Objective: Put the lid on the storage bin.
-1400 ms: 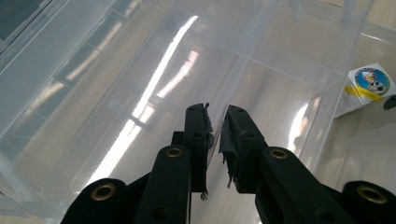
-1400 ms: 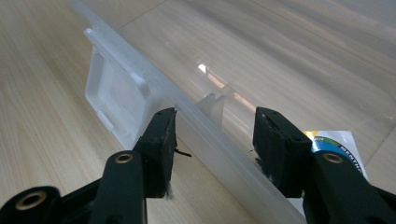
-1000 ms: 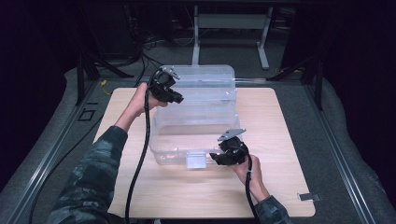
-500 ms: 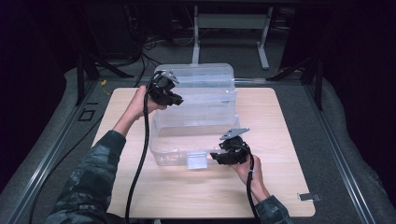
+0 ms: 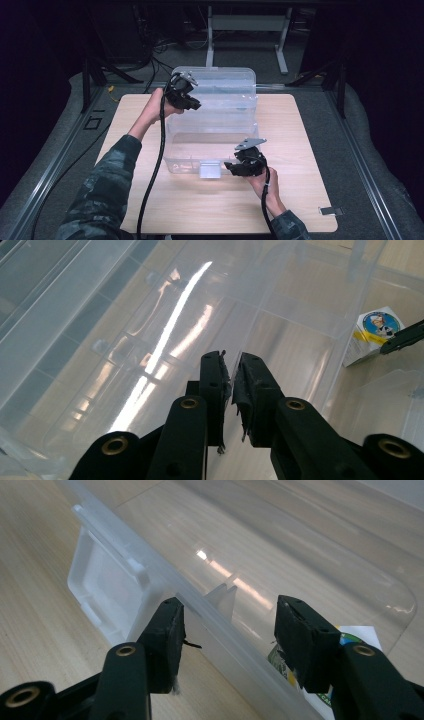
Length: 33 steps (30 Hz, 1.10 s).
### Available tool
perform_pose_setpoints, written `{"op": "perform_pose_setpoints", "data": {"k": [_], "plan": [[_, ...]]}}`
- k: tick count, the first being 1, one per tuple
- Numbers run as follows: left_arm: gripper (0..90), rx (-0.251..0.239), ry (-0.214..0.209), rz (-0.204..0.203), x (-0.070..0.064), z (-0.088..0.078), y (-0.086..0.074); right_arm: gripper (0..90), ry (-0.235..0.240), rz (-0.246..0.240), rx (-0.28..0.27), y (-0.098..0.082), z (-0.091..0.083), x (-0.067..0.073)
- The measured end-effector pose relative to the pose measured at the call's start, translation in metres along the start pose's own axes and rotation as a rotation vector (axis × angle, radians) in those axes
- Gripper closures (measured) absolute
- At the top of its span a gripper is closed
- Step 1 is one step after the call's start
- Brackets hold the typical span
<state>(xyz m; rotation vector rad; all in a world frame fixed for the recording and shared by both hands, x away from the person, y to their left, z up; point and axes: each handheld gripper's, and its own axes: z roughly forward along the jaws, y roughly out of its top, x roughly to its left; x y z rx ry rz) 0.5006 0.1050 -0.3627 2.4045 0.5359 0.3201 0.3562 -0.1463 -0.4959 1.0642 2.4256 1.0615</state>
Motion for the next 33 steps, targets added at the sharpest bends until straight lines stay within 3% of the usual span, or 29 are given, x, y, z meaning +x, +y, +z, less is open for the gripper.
{"op": "perform_pose_setpoints", "data": {"k": [20, 33], "plan": [[81.6, -0.029, 0.008, 0.053, -0.027, -0.014, -0.015, 45.9, 0.006, 0.003, 0.003, 0.0, 0.0, 0.0], [81.7, -0.047, 0.051, 0.065, -0.043, -0.017, -0.025, 45.9, 0.008, 0.005, 0.006, 0.0, 0.0, 0.0]]}}
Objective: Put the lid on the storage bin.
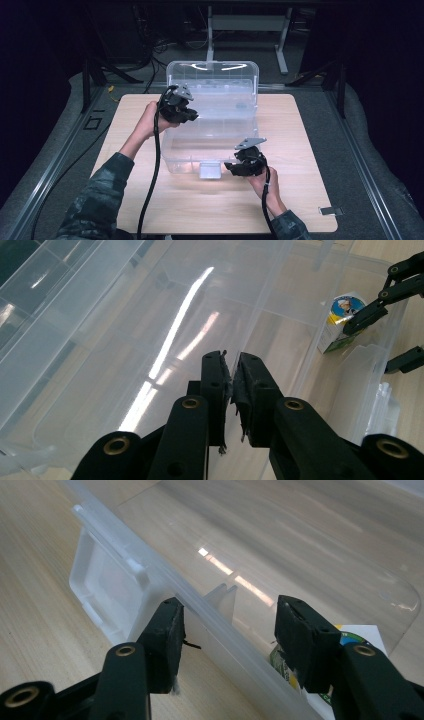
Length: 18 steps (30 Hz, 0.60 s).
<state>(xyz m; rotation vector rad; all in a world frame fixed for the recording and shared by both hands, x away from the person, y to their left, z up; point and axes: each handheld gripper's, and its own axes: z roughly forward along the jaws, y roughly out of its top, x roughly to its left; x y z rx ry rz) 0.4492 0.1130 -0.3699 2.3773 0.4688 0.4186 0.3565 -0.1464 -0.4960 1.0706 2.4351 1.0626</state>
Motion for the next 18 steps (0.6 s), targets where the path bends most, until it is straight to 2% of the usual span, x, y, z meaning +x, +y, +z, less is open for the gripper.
{"op": "perform_pose_setpoints", "data": {"k": [7, 18], "plan": [[81.6, -0.011, -0.003, -0.004, -0.005, -0.001, -0.004, 45.9, -0.002, 0.002, 0.001, 0.0, 0.0, 0.0], [81.7, -0.024, 0.011, 0.013, -0.017, -0.003, -0.011, 46.0, 0.001, 0.002, 0.006, 0.0, 0.0, 0.0]]}}
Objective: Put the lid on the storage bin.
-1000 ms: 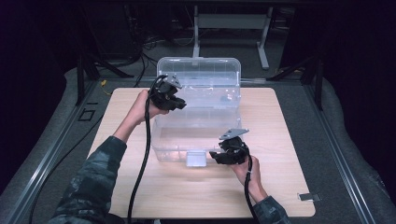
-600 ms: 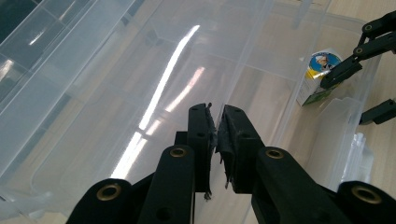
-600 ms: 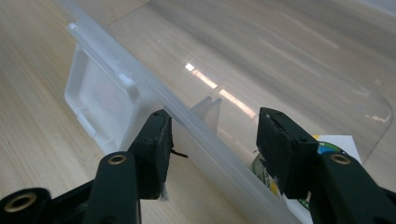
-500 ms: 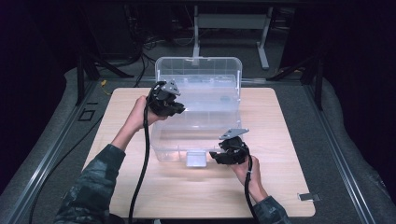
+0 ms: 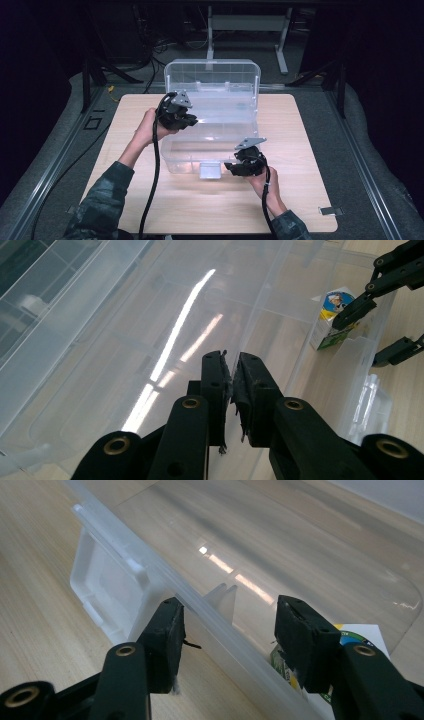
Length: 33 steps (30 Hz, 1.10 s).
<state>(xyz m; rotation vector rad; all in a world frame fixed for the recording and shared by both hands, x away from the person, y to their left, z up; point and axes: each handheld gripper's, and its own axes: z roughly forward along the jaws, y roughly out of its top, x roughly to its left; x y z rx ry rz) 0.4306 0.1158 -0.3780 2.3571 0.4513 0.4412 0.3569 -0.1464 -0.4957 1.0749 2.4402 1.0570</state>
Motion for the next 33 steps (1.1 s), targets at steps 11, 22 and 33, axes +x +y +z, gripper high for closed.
{"op": "perform_pose_setpoints", "data": {"k": [11, 22, 33], "plan": [[79.6, -0.023, 0.101, 0.007, -0.021, 0.0, -0.008, 46.0, 0.001, -0.001, 0.001, 0.0, 0.0, 0.0], [78.7, -0.119, 0.132, -0.034, -0.03, 0.0, -0.022, 46.0, 0.008, -0.003, 0.007, 0.0, 0.0, 0.0], [77.8, -0.099, 0.172, -0.007, -0.043, 0.0, -0.025, 47.2, 0.016, -0.009, 0.014, 0.001, 0.0, -0.001]]}}
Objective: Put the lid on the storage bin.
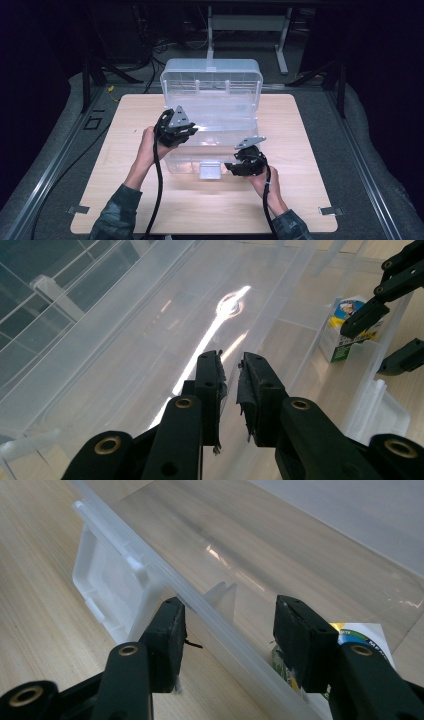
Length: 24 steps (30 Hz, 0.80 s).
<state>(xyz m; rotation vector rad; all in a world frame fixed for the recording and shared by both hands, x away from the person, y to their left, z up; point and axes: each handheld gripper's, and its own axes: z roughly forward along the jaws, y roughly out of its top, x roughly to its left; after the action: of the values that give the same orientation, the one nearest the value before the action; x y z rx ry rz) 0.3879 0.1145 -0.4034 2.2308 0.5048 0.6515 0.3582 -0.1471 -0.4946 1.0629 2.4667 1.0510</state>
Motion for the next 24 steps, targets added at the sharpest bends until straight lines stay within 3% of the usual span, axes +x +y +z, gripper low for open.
{"op": "perform_pose_setpoints", "data": {"k": [2, 6, 14, 21, 24], "plan": [[77.6, 0.004, 0.007, 0.005, -0.002, 0.0, 0.0, 47.2, 0.002, -0.002, 0.019, 0.001, -0.001, 0.0], [77.7, -0.005, -0.003, -0.01, -0.004, 0.0, -0.002, 47.8, 0.006, -0.002, 0.009, 0.001, -0.001, -0.001], [77.6, -0.018, -0.001, 0.005, -0.008, -0.001, -0.008, 48.9, 0.008, -0.013, 0.01, 0.001, -0.002, -0.001], [77.4, -0.031, -0.006, -0.001, -0.008, -0.001, -0.009, 45.9, -0.003, -0.018, -0.005, 0.002, -0.015, 0.001], [77.4, -0.03, -0.008, 0.003, -0.008, -0.001, -0.01, 47.9, 0.015, -0.015, -0.03, 0.005, -0.025, 0.003]]}}
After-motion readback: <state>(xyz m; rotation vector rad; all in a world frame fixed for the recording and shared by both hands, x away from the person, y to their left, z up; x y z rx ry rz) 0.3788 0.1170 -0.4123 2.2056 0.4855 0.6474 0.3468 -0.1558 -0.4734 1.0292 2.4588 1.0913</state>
